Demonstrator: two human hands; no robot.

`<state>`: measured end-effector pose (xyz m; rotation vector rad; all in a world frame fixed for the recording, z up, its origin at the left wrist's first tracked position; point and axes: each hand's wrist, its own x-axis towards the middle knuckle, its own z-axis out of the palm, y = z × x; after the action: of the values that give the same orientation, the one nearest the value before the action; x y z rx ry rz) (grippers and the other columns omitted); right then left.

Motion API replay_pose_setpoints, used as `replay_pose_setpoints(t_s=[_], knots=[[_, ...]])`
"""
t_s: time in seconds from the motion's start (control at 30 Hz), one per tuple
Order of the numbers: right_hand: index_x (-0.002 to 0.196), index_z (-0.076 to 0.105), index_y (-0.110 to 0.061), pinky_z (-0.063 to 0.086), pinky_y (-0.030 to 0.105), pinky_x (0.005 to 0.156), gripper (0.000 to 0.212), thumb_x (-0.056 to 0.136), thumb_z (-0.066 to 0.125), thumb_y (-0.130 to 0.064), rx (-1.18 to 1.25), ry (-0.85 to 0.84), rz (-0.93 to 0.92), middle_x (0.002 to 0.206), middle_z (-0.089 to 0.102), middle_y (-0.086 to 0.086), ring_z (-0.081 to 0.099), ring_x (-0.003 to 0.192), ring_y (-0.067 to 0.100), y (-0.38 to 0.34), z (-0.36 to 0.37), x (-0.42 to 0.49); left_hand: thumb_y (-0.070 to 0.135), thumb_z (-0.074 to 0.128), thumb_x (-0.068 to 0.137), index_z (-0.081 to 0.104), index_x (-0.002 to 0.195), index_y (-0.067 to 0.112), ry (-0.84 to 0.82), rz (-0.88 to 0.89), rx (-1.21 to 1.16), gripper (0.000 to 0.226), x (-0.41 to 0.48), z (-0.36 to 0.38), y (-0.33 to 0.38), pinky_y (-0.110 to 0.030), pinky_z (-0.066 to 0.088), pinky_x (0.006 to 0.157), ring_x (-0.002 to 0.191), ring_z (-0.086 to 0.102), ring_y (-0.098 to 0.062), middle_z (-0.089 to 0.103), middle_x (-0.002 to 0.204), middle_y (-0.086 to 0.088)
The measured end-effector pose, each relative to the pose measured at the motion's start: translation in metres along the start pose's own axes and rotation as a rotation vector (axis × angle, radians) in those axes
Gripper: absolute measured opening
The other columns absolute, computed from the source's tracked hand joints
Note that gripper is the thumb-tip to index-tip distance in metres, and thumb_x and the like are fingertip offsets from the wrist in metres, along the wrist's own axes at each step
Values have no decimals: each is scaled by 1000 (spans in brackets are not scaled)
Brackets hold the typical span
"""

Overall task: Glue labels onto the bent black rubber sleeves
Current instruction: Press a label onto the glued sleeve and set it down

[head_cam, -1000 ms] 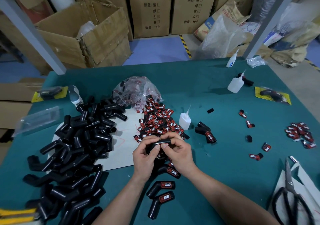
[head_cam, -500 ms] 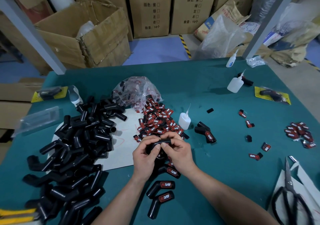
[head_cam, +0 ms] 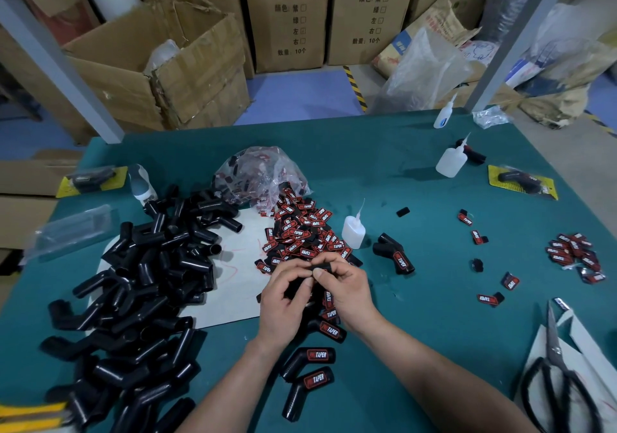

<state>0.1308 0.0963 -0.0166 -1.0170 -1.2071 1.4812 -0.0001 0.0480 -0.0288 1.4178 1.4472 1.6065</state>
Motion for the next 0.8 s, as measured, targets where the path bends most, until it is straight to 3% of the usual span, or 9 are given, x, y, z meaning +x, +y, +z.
replay_pose_setpoints(t_s=[0.2, 0.33, 0.53, 0.67, 0.8], knots=[[59, 66, -18, 49, 32, 88, 23, 80, 71, -11, 64, -19, 20, 95, 70, -3, 64, 93, 15, -2, 0, -1, 18, 70, 93, 73, 109, 20, -17, 131, 138, 16, -1, -4, -4, -21, 49, 101, 112, 67, -11, 68, 118, 7], [62, 69, -17, 50, 31, 88, 18, 78, 72, -23, 53, -46, -4, 96, 70, -2, 64, 93, 15, -3, -2, -1, 18, 72, 92, 72, 109, 21, 3, 166, 148, 17, 0, -5, -2, -20, 49, 100, 111, 67, -9, 67, 118, 9], [63, 70, -16, 50, 24, 85, 19, 79, 72, -25, -12, -30, -34, 96, 70, -3, 65, 93, 11, -2, -3, 0, 17, 72, 91, 72, 108, 22, 8, 185, 140, 17, 0, -6, -5, -21, 50, 98, 110, 68, -10, 67, 120, 15], [66, 76, -18, 52, 29, 89, 17, 81, 72, -25, -1, -63, -16, 100, 70, -3, 65, 96, 14, -2, -3, -1, 16, 73, 92, 73, 109, 23, 24, 211, 135, 19, 2, -8, -8, -21, 52, 96, 108, 69, -12, 67, 121, 17], [66, 74, -6, 52, 32, 90, 20, 77, 76, -23, 81, -40, 32, 100, 72, 1, 67, 96, 17, -2, -2, -1, 15, 74, 91, 74, 110, 23, 22, 213, 134, 20, 2, -9, -12, -23, 54, 95, 106, 71, -15, 67, 121, 14]])
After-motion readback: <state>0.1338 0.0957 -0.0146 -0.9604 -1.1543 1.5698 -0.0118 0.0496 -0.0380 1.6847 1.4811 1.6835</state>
